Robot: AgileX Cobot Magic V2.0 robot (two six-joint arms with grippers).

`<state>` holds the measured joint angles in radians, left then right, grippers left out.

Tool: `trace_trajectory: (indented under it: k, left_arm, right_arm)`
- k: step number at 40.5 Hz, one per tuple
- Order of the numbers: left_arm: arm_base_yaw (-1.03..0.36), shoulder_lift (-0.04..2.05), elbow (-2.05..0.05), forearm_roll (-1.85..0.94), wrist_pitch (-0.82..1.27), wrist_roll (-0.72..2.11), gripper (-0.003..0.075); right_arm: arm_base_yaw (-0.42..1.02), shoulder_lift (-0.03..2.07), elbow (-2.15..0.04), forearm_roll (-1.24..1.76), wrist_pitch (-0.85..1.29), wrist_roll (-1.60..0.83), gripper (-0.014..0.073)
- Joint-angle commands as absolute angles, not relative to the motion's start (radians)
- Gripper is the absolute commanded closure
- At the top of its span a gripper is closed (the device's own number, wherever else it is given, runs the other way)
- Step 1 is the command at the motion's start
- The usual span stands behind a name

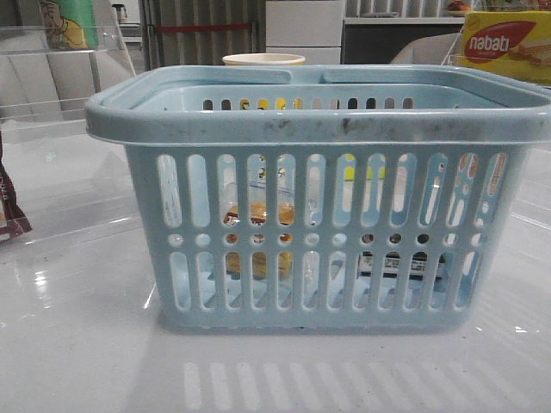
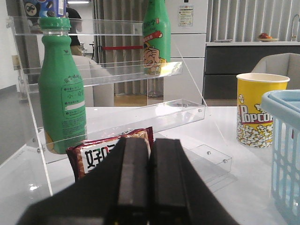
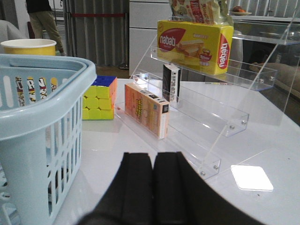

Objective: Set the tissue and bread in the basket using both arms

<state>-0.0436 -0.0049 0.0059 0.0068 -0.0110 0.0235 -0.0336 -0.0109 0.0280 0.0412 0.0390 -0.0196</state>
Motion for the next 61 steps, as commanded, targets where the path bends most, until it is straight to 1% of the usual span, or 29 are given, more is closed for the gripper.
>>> trace_trajectory:
  k: [1,15,27,35,61]
  left_arm:
    - [-0.046,-0.022,0.013,0.0,-0.1,0.023,0.0622]
    - [-0.046,-0.022,0.013,0.0,-0.1,0.023,0.0622]
    - [-0.046,-0.022,0.013,0.0,-0.1,0.023,0.0622]
    - [-0.046,-0.022,0.013,0.0,-0.1,0.023,0.0622]
    - [-0.046,-0.022,0.013,0.0,-0.1,0.023,0.0622]
  right_arm:
    - [-0.051,-0.032,0.023,0.043,-0.052,-0.029,0.0538]
    - [-0.048,-0.032,0.023,0.041,-0.1,-0.024,0.0538]
    - [-0.047,-0.032,0.023,0.045,-0.089,-0.02,0.0538]
    - [-0.019,-0.032,0.024,0.039,-0.087,-0.013,0.0538]
    - [-0.019,-0.031,0.024,0.038,-0.087,-0.013,0.0538]
